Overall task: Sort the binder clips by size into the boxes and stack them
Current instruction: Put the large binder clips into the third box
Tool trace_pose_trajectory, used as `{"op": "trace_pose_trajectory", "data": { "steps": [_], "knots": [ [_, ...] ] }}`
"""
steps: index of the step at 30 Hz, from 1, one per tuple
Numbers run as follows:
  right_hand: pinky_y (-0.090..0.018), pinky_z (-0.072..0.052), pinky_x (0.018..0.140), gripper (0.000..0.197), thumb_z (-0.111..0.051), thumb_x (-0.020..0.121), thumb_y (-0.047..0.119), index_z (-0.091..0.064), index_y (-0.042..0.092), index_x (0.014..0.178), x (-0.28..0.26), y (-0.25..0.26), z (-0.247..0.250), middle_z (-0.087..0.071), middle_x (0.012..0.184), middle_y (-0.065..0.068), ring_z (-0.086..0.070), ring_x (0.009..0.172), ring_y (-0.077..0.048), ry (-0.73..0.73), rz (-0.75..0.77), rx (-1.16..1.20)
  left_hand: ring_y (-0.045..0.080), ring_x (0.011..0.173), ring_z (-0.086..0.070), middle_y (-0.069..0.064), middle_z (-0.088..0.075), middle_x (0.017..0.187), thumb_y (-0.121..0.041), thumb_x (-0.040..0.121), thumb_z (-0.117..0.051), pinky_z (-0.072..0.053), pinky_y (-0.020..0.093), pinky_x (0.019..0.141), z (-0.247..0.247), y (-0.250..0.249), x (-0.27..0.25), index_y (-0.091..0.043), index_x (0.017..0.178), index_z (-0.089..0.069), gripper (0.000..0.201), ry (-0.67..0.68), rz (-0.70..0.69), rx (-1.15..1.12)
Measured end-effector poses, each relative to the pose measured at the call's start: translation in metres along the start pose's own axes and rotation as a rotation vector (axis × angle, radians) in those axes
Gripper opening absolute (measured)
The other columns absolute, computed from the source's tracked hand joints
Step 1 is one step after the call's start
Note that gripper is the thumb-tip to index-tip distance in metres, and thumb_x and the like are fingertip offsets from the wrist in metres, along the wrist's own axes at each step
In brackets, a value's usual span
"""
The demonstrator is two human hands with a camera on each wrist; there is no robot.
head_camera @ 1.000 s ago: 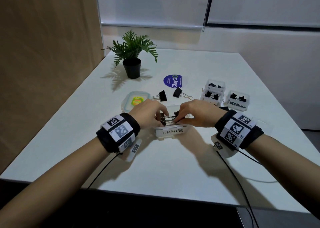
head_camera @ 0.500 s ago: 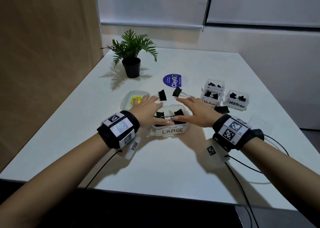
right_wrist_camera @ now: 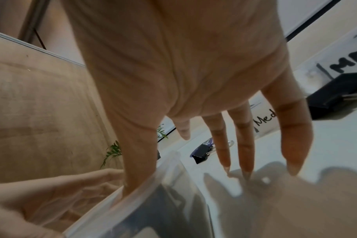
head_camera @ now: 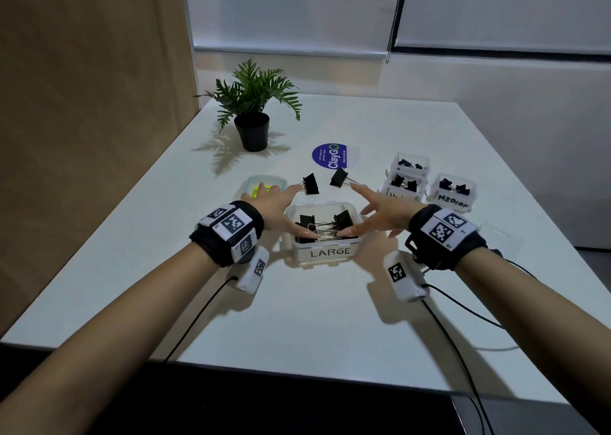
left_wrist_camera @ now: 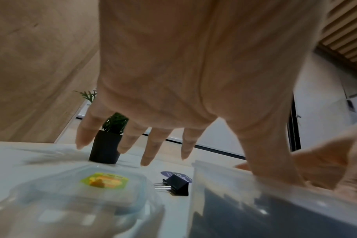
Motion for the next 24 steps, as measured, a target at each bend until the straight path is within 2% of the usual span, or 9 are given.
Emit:
{"op": "trace_pose_trajectory", "data": {
  "steps": [2, 4, 6, 8, 10, 15, 19, 21, 24],
  "knots": [
    [-0.039, -0.050, 0.097, 0.110, -0.073, 0.073, 0.054, 0.004, 0.044, 0.150, 0.001, 0.001, 0.003, -0.048, 0.142, -0.002, -0.051, 0.118, -0.020, -0.002, -0.004, -0.015, 0.035, 0.147, 0.007, 0.010, -0.014, 0.158, -0.071, 0.066, -0.068, -0.004, 0.059, 0.112, 0.003, -0.002, -0.001, -0.044, 0.149, -0.004, 0.108, -0.013, -0.009, 0.008],
    [-0.037, -0.051, 0.095, 0.111, -0.074, 0.071, 0.055, 0.003, 0.046, 0.149, 0.001, -0.001, 0.002, -0.049, 0.141, -0.004, -0.051, 0.113, -0.019, -0.010, 0.007, 0.017, 0.035, 0.147, 0.010, 0.011, -0.013, 0.158, -0.067, 0.069, -0.069, -0.003, 0.060, 0.112, 0.005, -0.004, -0.002, -0.041, 0.150, -0.005, 0.106, -0.038, -0.041, 0.012],
    [-0.036, -0.045, 0.101, 0.111, -0.074, 0.071, 0.054, 0.004, 0.046, 0.149, 0.000, -0.004, 0.000, -0.045, 0.145, -0.007, -0.048, 0.124, -0.021, -0.038, 0.042, 0.053, 0.034, 0.146, 0.016, 0.011, -0.008, 0.159, -0.066, 0.069, -0.069, -0.001, 0.062, 0.112, 0.005, -0.006, -0.002, -0.038, 0.151, -0.003, 0.108, -0.069, -0.079, 0.014],
    [-0.035, -0.034, 0.110, 0.111, -0.075, 0.073, 0.048, 0.004, 0.042, 0.151, -0.001, -0.004, -0.001, -0.034, 0.153, -0.008, -0.036, 0.139, -0.021, -0.066, 0.102, 0.094, 0.033, 0.143, 0.025, 0.013, 0.002, 0.160, -0.068, 0.070, -0.066, 0.003, 0.064, 0.112, 0.003, -0.007, -0.001, -0.036, 0.151, 0.000, 0.110, -0.101, -0.113, 0.043],
    [-0.035, -0.028, 0.114, 0.112, -0.076, 0.074, 0.045, 0.003, 0.036, 0.152, -0.002, -0.004, -0.002, -0.025, 0.157, -0.006, -0.027, 0.144, -0.021, -0.129, 0.177, 0.106, 0.031, 0.140, 0.032, 0.016, 0.013, 0.159, -0.069, 0.071, -0.063, 0.006, 0.066, 0.112, 0.000, -0.009, -0.001, -0.034, 0.152, 0.004, 0.110, -0.142, -0.141, 0.093],
    [-0.041, -0.032, 0.113, 0.113, -0.073, 0.071, 0.058, 0.001, 0.036, 0.152, 0.006, -0.005, -0.005, -0.032, 0.153, -0.008, -0.030, 0.141, -0.023, -0.273, 0.308, -0.032, 0.029, 0.140, 0.033, 0.013, 0.018, 0.159, -0.066, 0.076, -0.061, 0.003, 0.066, 0.112, -0.001, -0.015, -0.006, -0.031, 0.153, 0.002, 0.106, -0.230, -0.217, 0.159],
    [-0.038, -0.035, 0.108, 0.098, -0.064, 0.080, 0.058, -0.001, 0.037, 0.152, 0.006, -0.002, 0.000, -0.036, 0.148, -0.009, -0.034, 0.135, -0.023, -0.327, 0.357, -0.089, 0.028, 0.141, 0.031, 0.013, 0.014, 0.159, -0.064, 0.080, -0.056, 0.001, 0.063, 0.114, 0.001, -0.013, -0.009, -0.030, 0.153, -0.005, 0.095, -0.257, -0.256, 0.169],
    [-0.038, -0.033, 0.109, 0.083, -0.054, 0.089, 0.055, -0.006, 0.033, 0.153, 0.008, 0.001, 0.004, -0.035, 0.148, -0.009, -0.033, 0.135, -0.024, -0.369, 0.372, -0.124, 0.028, 0.143, 0.027, 0.012, 0.009, 0.160, -0.061, 0.087, -0.050, -0.003, 0.061, 0.115, 0.007, -0.012, -0.009, -0.029, 0.152, -0.011, 0.083, -0.321, -0.296, 0.196],
    [-0.041, -0.033, 0.110, 0.063, -0.038, 0.099, 0.045, -0.014, 0.026, 0.154, 0.013, 0.009, 0.014, -0.033, 0.150, -0.009, -0.032, 0.136, -0.026, -0.484, 0.428, -0.218, 0.028, 0.146, 0.019, 0.010, 0.002, 0.161, -0.045, 0.096, -0.045, -0.011, 0.057, 0.116, 0.018, -0.011, -0.002, -0.024, 0.151, -0.021, 0.063, -0.462, -0.368, 0.269]
  ]
}}
Point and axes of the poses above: each hand's wrist, its own x-axis towards the middle knuckle, its own z-axis out of the back of the hand, y = z × x, the point moved 4 cm from there along x, towards the middle knuckle
